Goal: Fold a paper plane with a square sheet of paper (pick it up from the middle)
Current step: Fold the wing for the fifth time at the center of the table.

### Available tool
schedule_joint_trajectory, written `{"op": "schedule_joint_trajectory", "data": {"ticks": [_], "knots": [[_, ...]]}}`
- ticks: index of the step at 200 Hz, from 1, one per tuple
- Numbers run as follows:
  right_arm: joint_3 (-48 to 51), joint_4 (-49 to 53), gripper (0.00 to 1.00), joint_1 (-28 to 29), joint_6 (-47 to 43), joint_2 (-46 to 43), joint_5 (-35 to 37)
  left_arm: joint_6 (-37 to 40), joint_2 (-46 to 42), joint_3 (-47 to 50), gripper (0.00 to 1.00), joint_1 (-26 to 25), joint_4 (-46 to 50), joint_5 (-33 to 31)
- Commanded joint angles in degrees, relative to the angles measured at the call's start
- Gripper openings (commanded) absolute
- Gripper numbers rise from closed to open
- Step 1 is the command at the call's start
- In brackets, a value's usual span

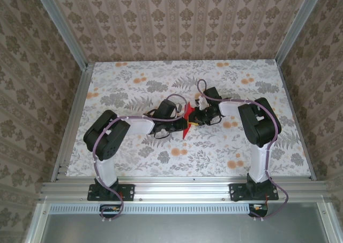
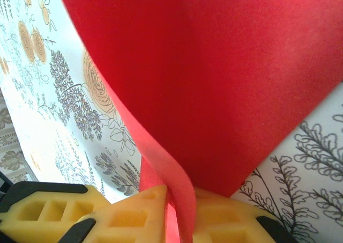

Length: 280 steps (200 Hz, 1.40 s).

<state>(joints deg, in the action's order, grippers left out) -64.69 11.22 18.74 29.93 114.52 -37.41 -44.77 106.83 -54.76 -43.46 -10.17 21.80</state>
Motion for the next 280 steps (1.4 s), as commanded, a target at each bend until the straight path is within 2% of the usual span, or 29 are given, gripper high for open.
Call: {"op": "schedule_joint_trajectory", "data": {"ticks": [1,59,106,199,248,280], "knots": [[0.3,2.7,0.16,-0.4,-1.8,3.8,9.6,3.3,0.4,-2.8,0.15,-1.2,5.4,-1.2],[0.4,2.7,0.16,-0.4,-1.7,3.8,9.7,4.2,1.8,-4.0,0.14,-2.1,8.4,-3.9],[0.3,2.6,0.16,-0.4,-1.6,3.9,9.6,4.0,2.7,-4.0,0.15,-2.1,7.5,-3.2],[0.3,2.7,0.16,-0.4,-1.7,3.8,9.5,2.3,2.2,-2.9,0.17,-2.0,2.5,-0.6],[0.3,3.0,0.16,-0.4,-1.6,3.9,9.7,1.1,-4.0,2.7,0.22,-0.3,-1.7,-1.5],[-0.1,3.4,0.19,-0.3,-1.8,4.0,9.7,-0.6,-3.2,4.6,0.22,1.3,-4.0,-0.3]]}}
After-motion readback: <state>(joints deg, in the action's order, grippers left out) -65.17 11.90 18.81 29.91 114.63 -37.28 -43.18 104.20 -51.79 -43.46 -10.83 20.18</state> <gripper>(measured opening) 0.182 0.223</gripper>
